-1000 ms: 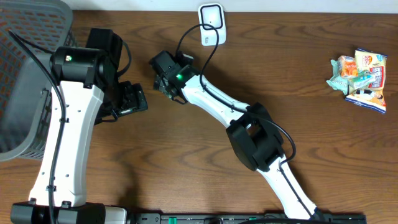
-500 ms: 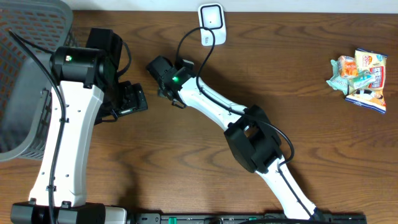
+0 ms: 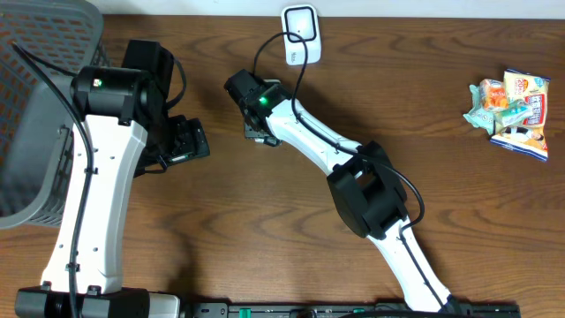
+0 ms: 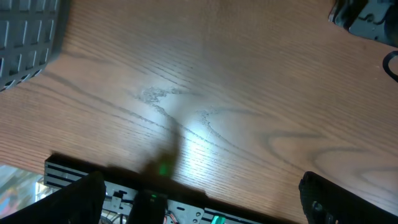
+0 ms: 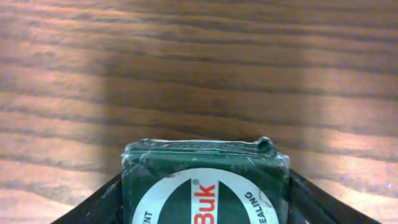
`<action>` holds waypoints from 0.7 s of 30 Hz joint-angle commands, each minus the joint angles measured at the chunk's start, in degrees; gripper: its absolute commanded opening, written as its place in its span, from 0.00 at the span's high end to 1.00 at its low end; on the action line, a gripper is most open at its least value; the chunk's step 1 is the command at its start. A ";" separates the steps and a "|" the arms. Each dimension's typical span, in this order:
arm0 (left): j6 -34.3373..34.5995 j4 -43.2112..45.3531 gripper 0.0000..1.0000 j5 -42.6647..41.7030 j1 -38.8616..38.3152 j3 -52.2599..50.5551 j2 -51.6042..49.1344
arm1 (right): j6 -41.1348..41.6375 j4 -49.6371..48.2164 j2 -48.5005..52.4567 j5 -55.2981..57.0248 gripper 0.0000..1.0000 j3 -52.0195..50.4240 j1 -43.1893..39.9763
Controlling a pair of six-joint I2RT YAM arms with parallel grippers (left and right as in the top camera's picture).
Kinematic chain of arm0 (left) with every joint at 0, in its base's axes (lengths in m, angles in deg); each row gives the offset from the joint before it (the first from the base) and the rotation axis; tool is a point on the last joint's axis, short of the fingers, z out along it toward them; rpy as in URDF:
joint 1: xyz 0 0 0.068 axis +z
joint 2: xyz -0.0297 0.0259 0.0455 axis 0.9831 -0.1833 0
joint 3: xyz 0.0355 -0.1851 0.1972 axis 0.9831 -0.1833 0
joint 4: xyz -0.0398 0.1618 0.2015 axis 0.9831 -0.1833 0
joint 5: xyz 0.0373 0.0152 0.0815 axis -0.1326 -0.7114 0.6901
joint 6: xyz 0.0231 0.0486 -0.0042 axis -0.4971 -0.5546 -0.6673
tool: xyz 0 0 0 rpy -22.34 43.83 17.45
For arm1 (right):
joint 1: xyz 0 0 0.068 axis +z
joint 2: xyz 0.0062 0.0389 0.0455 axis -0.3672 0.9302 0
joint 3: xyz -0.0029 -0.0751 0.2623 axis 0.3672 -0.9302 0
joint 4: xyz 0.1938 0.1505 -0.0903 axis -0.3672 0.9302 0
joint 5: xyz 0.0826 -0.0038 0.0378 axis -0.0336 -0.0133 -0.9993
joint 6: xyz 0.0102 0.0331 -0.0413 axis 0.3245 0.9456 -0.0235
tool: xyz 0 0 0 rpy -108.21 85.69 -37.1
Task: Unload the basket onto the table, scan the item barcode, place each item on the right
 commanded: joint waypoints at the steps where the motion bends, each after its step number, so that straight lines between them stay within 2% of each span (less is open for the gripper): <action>1: 0.13 -0.15 0.02 0.74 0.13 -0.07 -0.22 | -12.81 1.05 1.07 -1.77 0.38 -0.81 0.09; 8: 0.13 -0.15 0.03 0.74 0.13 -0.07 -0.22 | -22.21 5.31 0.83 -7.23 0.37 -0.81 -1.51; 21: 0.13 -0.15 0.03 0.74 0.13 -0.07 -0.22 | -52.61 13.42 -8.46 -16.98 0.41 -0.81 -8.68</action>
